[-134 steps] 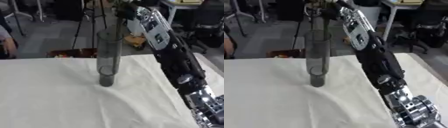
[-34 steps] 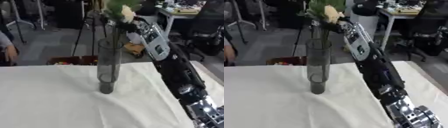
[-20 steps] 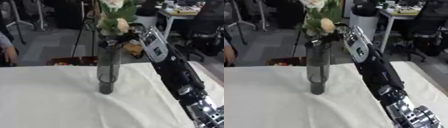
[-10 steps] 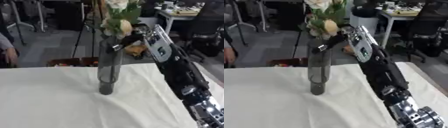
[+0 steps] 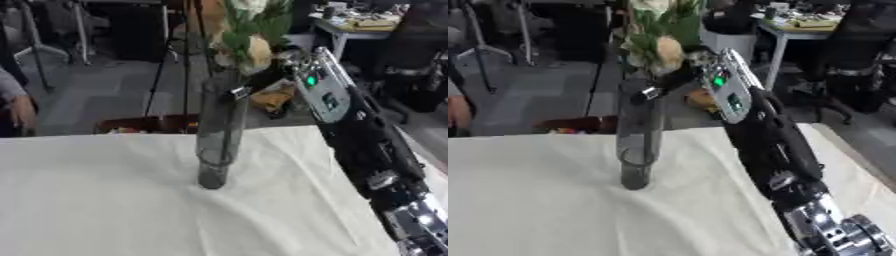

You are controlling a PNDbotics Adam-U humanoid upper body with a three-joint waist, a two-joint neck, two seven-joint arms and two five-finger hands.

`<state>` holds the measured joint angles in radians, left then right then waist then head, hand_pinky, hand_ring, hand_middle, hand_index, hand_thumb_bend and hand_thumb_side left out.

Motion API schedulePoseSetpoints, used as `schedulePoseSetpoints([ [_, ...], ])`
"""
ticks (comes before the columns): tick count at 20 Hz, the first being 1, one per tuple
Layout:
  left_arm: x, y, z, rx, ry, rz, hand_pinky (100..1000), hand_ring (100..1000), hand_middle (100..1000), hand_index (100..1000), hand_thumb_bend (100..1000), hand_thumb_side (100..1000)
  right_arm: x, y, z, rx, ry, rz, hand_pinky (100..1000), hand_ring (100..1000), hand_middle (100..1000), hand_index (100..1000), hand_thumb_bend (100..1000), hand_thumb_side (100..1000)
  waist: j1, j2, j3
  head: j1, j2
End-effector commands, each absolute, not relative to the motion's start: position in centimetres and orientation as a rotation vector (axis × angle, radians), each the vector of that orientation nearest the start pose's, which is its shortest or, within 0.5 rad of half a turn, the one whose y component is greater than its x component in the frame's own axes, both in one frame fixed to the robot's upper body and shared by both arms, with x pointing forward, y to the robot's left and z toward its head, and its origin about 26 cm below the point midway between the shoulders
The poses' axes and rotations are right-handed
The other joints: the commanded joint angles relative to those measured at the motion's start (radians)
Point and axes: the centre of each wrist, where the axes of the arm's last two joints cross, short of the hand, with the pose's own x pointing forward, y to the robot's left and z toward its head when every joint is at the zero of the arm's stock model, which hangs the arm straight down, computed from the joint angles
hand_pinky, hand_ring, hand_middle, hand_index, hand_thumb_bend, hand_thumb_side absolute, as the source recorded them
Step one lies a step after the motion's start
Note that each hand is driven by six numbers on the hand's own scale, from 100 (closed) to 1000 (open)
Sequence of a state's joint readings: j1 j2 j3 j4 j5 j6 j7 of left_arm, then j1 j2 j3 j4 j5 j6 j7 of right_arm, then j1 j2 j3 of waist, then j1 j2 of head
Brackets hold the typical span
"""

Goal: Arrange flowers into the vase.

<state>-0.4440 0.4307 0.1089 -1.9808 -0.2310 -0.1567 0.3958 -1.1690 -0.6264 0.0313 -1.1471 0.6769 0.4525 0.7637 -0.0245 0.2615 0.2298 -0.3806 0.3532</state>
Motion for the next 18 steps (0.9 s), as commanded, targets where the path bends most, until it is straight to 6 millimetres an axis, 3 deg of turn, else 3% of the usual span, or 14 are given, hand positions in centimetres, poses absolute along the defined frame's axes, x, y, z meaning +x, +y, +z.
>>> schedulePoseSetpoints([
  [1, 30.4, 28.94, 26.85, -0.94, 3.365, 0.089, 808, 917, 940, 986, 100, 1000, 42.82, -30.87, 40.85, -0.759, -1.341, 0.904, 958, 998, 925, 1000, 1000, 505, 0.005, -0.023, 0.0, -0.001, -0.011],
  [7, 30.41, 28.9, 26.88, -0.937, 3.365, 0.09, 808, 917, 940, 987, 100, 1000, 42.79, -30.51, 41.12, -0.751, -1.38, 0.897, 954, 993, 921, 1000, 1000, 525, 0.002, -0.022, 0.001, -0.002, -0.012],
  [14, 30.41, 28.9, 26.98, -0.935, 3.362, 0.091, 808, 917, 940, 986, 100, 1000, 43.27, -30.58, 40.6, -0.716, -1.315, 0.94, 987, 1000, 1000, 1000, 1000, 438, -0.003, -0.024, 0.002, 0.0, -0.014],
  [18, 30.41, 28.91, 26.99, -0.935, 3.36, 0.092, 808, 917, 941, 987, 100, 1000, 43.19, -30.51, 40.91, -0.693, -1.315, 0.976, 990, 1000, 1000, 1000, 1000, 457, -0.005, -0.026, 0.001, -0.002, -0.015],
])
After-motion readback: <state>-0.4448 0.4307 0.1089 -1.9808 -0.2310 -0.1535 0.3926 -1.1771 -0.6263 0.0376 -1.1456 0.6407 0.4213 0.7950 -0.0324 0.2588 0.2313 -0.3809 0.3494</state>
